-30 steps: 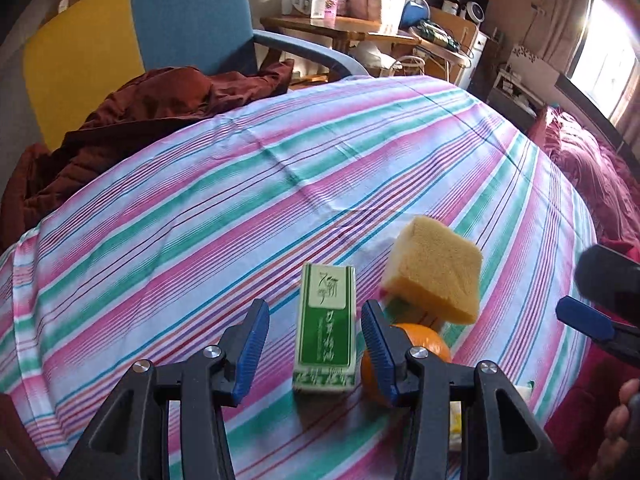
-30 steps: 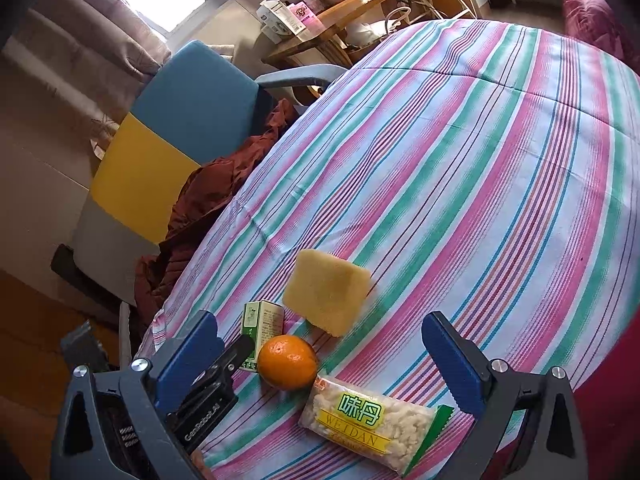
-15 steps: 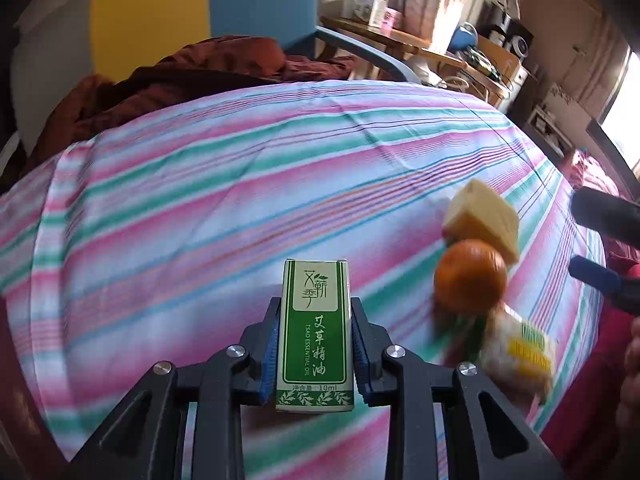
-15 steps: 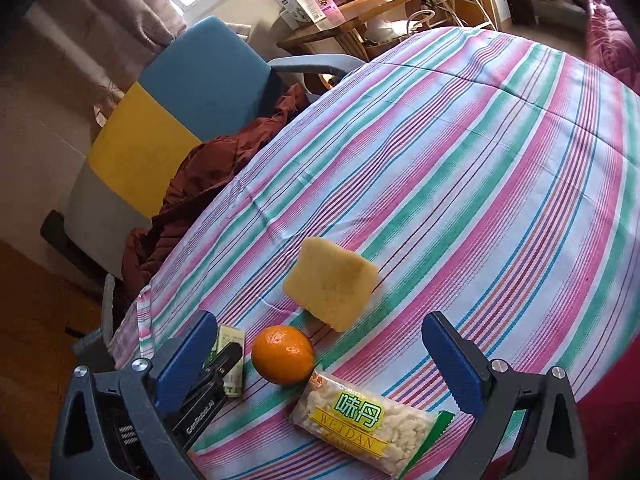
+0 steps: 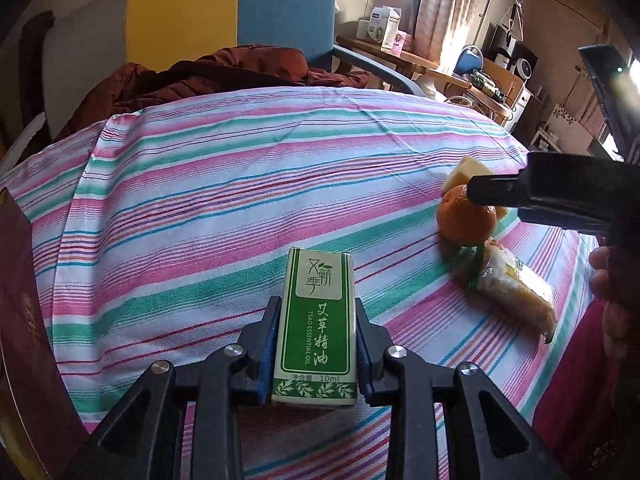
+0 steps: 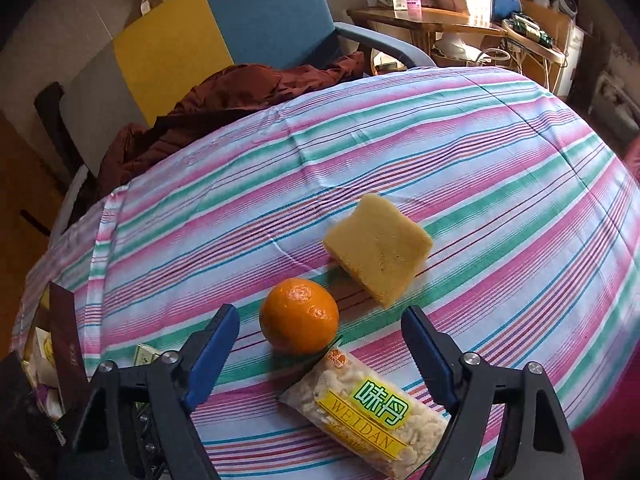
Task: Organize objects
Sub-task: 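Grasp the green essential-oil box with the left tool while the right tool grasps the orange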
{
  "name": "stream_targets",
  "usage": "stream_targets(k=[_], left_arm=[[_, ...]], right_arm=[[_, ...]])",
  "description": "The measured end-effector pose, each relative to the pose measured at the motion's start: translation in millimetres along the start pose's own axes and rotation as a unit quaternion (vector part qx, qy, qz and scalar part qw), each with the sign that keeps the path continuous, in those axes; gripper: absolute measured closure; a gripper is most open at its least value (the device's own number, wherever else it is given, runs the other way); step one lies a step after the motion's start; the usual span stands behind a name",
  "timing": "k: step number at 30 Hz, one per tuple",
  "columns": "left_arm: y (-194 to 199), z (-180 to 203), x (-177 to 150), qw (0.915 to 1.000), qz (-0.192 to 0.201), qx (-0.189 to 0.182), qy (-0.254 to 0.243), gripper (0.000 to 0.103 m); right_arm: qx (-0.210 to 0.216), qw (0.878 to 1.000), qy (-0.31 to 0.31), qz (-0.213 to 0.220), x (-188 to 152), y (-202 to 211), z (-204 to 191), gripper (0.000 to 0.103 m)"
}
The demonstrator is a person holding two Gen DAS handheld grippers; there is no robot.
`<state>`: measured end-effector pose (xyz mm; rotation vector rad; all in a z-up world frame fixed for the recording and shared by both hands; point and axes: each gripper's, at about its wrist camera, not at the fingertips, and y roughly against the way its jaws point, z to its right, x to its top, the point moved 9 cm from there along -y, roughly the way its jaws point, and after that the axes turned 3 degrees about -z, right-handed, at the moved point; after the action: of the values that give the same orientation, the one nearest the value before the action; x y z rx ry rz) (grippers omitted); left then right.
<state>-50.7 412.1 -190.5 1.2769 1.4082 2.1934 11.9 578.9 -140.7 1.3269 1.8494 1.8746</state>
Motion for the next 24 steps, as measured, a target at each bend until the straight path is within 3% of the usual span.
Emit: stream_targets(k=[5,19,20,22,24], left_arm=[[0.5,-2.0,0.0,0.9999,0.001,-0.014,0.009,0.072],[0.8,-2.7,-3.1,0.9998,0.014,-0.009,0.007,0.072],[0.5,-2.3,-2.9,0.9999,0.015,-0.007,0.005,0.072],[0.7,-2.6,-3.1,0.9998,0.015,-0.006,0.006,0.072],[2.9,-3.2,-3.4,0.9998,0.015,-0.005,0.010,0.072]], right_arm=[[-0.016,1.000,0.020,-0.010,0.5,-12.1,-5.9,0.022],[-0.038,0.997,0.047,-0.040,3.9,-39.1,-12.8,0.020],[-0.043,0.997,0.055,-0.042,3.2,-41.0,-14.0,0.025],[-0.056,0.995,0.070,-0.051,-1.1,-47.1,-15.1,0.049],[-0.054,0.994,0.075,-0.058,-4.2,-49.0,-16.0,0.053]])
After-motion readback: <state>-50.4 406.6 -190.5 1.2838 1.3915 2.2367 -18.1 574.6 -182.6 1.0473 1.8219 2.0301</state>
